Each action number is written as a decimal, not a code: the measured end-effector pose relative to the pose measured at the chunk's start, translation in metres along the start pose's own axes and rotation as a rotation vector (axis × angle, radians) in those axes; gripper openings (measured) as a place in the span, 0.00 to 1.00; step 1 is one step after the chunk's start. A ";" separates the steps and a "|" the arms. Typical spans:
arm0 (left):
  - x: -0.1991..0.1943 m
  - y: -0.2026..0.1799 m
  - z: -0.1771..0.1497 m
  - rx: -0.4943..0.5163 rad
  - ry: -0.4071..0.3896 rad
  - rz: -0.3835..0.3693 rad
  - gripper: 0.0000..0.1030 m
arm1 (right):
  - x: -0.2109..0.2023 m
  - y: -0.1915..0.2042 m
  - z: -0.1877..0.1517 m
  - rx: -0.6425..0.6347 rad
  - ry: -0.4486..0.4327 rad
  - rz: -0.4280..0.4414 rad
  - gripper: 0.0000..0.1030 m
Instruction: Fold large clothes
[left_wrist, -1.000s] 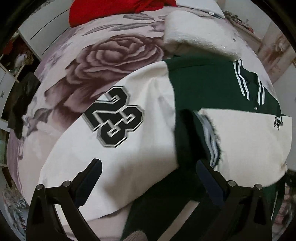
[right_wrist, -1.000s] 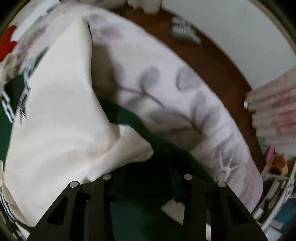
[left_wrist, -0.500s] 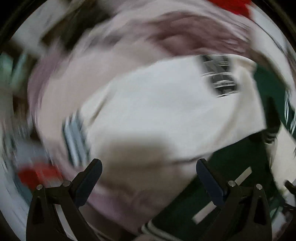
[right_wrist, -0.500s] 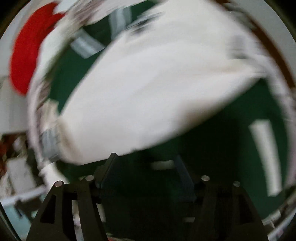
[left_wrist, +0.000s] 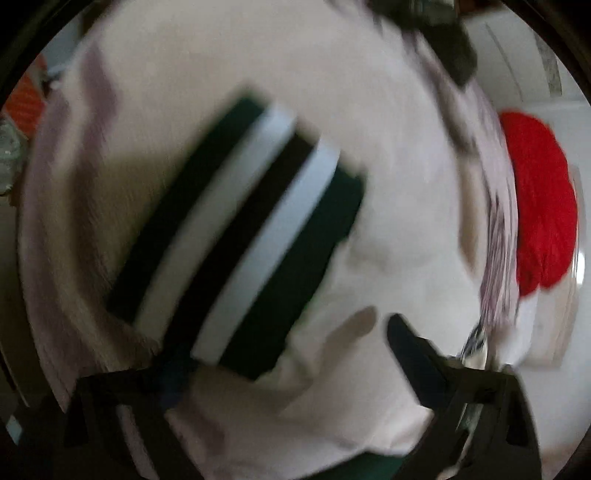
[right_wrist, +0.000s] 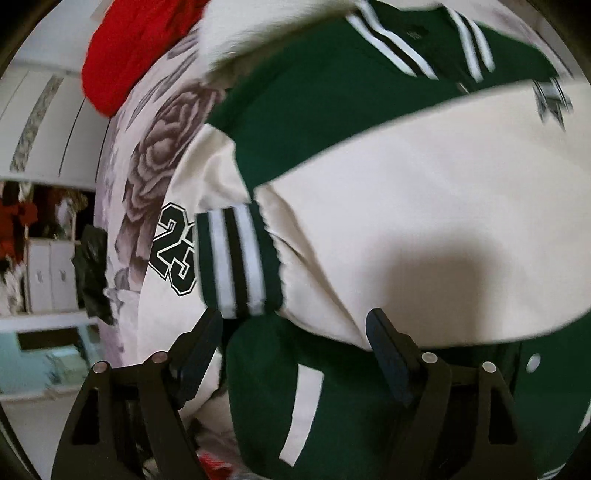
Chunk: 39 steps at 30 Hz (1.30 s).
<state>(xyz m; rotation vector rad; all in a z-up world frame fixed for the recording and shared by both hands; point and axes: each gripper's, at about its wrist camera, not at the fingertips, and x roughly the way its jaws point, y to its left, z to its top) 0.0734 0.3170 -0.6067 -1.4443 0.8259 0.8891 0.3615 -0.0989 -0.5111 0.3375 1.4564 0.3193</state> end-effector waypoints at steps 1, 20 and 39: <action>-0.004 -0.004 0.004 0.014 -0.029 0.010 0.50 | 0.002 0.006 0.009 -0.033 -0.010 -0.021 0.80; 0.026 -0.119 0.133 0.496 -0.081 -0.032 0.18 | 0.110 0.123 0.041 -0.261 -0.081 -0.285 0.21; 0.003 -0.135 0.105 0.501 -0.206 -0.090 0.12 | 0.001 -0.033 -0.022 -0.028 -0.026 -0.375 0.68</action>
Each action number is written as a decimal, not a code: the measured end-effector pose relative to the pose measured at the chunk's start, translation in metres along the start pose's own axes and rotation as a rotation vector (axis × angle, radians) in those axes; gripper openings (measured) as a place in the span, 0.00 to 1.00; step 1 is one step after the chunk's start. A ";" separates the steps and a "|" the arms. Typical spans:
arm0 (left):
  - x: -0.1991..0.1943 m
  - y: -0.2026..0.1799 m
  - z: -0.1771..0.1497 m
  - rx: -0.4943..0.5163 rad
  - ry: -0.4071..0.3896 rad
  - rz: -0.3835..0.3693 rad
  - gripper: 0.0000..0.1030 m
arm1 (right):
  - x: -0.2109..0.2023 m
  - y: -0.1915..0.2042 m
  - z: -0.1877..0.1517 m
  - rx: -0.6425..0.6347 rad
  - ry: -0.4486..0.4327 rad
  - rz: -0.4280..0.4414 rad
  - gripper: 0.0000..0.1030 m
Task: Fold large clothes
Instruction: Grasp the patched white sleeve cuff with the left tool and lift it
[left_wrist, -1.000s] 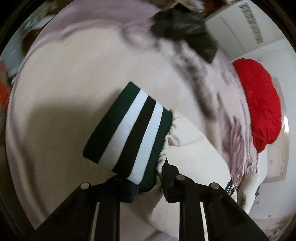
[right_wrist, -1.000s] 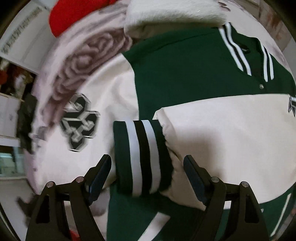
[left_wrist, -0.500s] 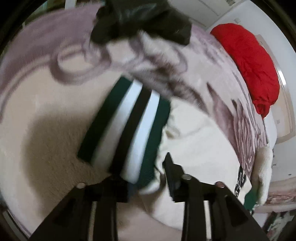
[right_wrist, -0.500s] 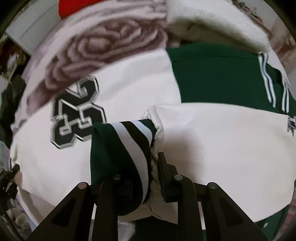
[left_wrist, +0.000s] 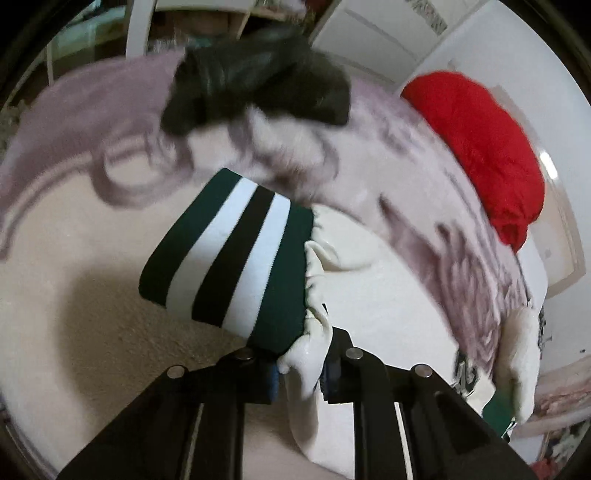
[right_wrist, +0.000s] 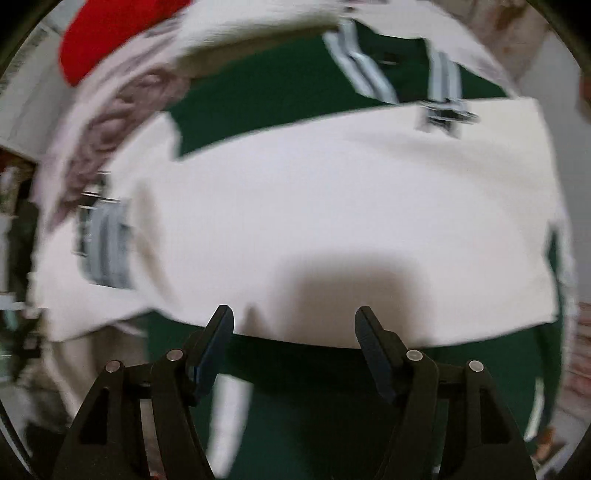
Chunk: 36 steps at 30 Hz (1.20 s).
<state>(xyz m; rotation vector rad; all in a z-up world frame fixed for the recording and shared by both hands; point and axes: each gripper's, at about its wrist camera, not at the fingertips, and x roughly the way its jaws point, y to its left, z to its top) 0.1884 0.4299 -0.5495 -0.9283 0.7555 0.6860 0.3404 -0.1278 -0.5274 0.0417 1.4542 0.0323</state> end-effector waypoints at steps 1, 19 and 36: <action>-0.011 -0.008 0.001 0.017 -0.023 -0.001 0.12 | 0.002 -0.005 -0.001 0.008 -0.002 -0.011 0.68; -0.150 -0.388 -0.221 0.712 0.134 -0.456 0.10 | -0.034 -0.133 -0.009 0.122 -0.059 0.089 0.83; -0.068 -0.536 -0.552 1.189 0.640 -0.366 0.40 | -0.030 -0.432 -0.085 0.572 -0.029 0.274 0.83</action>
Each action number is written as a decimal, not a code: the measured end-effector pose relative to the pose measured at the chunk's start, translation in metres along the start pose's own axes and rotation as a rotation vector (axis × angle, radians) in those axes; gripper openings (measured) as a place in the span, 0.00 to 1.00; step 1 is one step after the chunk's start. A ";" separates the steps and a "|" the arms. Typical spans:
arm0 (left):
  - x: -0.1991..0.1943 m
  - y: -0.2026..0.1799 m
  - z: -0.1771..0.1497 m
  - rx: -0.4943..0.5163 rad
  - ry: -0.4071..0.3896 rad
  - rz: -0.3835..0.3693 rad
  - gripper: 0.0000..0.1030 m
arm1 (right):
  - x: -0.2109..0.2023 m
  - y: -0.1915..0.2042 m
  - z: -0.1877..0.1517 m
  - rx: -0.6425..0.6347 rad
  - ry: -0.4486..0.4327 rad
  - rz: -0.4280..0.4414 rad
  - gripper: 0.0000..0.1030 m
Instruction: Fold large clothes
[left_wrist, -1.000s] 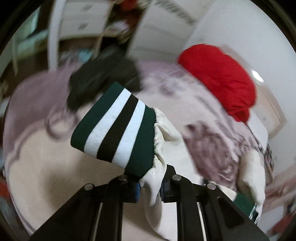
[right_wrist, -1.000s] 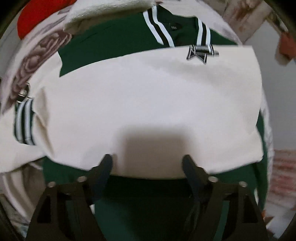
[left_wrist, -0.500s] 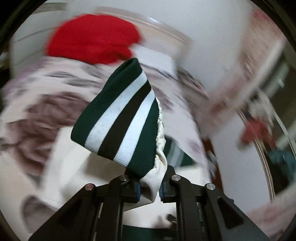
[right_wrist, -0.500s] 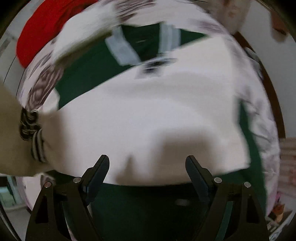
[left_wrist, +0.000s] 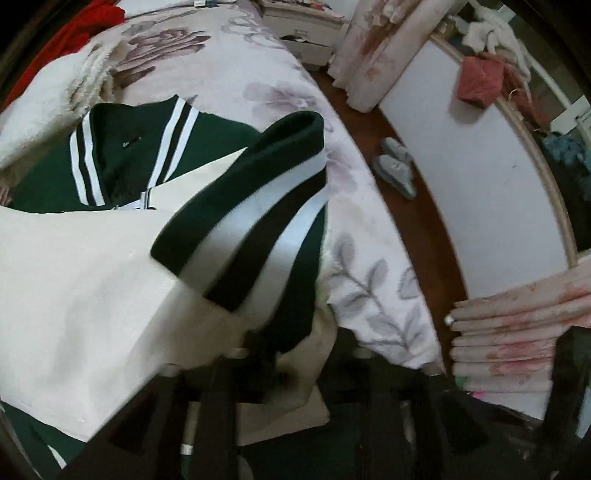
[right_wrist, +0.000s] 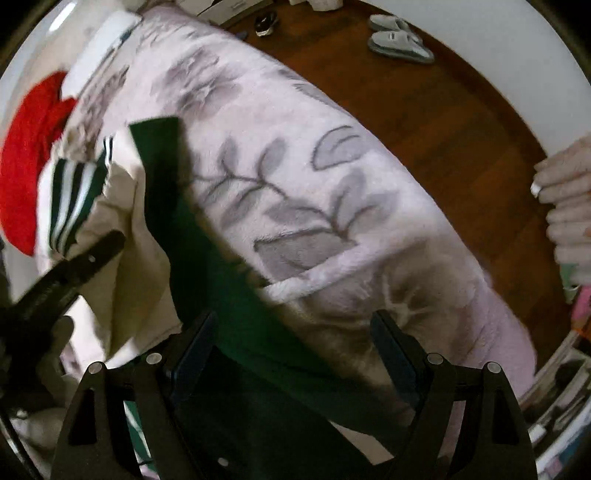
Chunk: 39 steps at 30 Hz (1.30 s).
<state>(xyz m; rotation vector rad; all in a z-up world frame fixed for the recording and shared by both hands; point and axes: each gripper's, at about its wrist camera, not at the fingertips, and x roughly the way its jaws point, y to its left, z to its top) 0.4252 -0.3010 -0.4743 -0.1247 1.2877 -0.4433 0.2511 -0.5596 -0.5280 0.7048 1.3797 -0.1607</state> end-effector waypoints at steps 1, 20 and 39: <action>-0.002 -0.002 -0.002 -0.002 -0.002 -0.004 0.71 | -0.001 -0.004 0.001 0.021 0.007 0.052 0.83; -0.086 0.243 -0.100 -0.332 -0.053 0.609 0.92 | 0.076 0.165 0.101 -0.224 0.007 0.109 0.17; -0.024 0.258 -0.121 -0.218 -0.042 0.401 1.00 | 0.088 0.160 0.004 -0.551 -0.074 -0.330 0.39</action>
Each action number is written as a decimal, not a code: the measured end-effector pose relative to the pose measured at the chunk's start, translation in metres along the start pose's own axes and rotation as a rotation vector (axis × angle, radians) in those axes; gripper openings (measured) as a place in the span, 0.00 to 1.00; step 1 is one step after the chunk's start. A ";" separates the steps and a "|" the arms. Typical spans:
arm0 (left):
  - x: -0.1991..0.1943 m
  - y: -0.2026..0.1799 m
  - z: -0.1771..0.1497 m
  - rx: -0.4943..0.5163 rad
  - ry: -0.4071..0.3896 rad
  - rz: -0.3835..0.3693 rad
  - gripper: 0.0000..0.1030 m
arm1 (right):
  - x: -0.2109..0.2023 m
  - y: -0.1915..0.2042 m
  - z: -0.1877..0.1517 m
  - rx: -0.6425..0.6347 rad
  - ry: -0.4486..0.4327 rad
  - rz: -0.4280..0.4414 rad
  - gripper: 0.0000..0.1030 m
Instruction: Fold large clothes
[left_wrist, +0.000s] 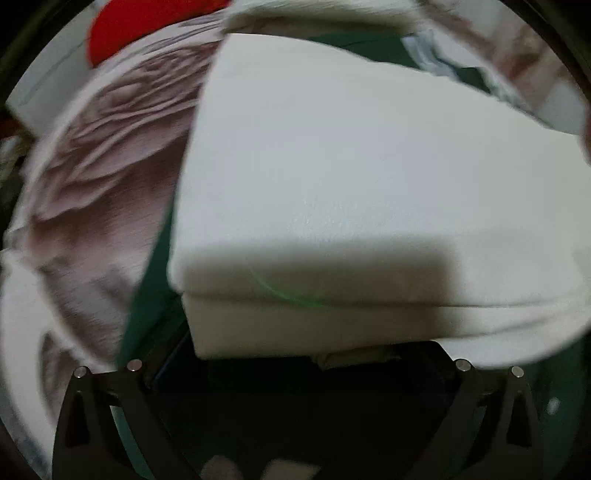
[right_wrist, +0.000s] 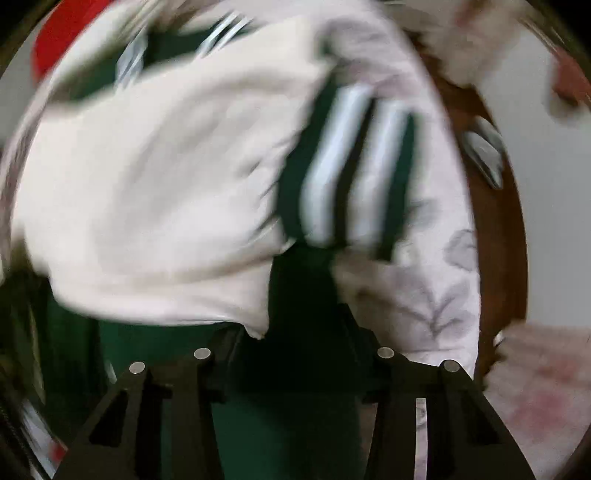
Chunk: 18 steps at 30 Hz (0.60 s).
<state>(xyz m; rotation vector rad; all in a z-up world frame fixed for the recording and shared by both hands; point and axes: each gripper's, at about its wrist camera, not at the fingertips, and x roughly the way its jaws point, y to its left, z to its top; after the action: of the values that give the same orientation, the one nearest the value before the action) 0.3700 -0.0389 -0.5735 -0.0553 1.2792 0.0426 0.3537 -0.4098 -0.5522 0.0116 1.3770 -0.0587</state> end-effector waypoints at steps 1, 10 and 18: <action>0.001 -0.004 0.000 0.010 0.000 -0.021 1.00 | -0.001 -0.011 0.001 0.050 -0.016 -0.016 0.37; -0.016 -0.019 0.000 -0.023 -0.018 0.059 1.00 | 0.043 -0.070 0.002 0.285 0.127 0.086 0.37; -0.091 -0.029 -0.034 -0.142 -0.138 0.338 1.00 | 0.042 -0.048 -0.001 -0.098 0.099 -0.024 0.21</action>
<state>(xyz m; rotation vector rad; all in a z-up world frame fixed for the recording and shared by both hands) 0.3129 -0.0706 -0.4956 0.0415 1.1348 0.4211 0.3588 -0.4596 -0.5918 -0.0851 1.4781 -0.0113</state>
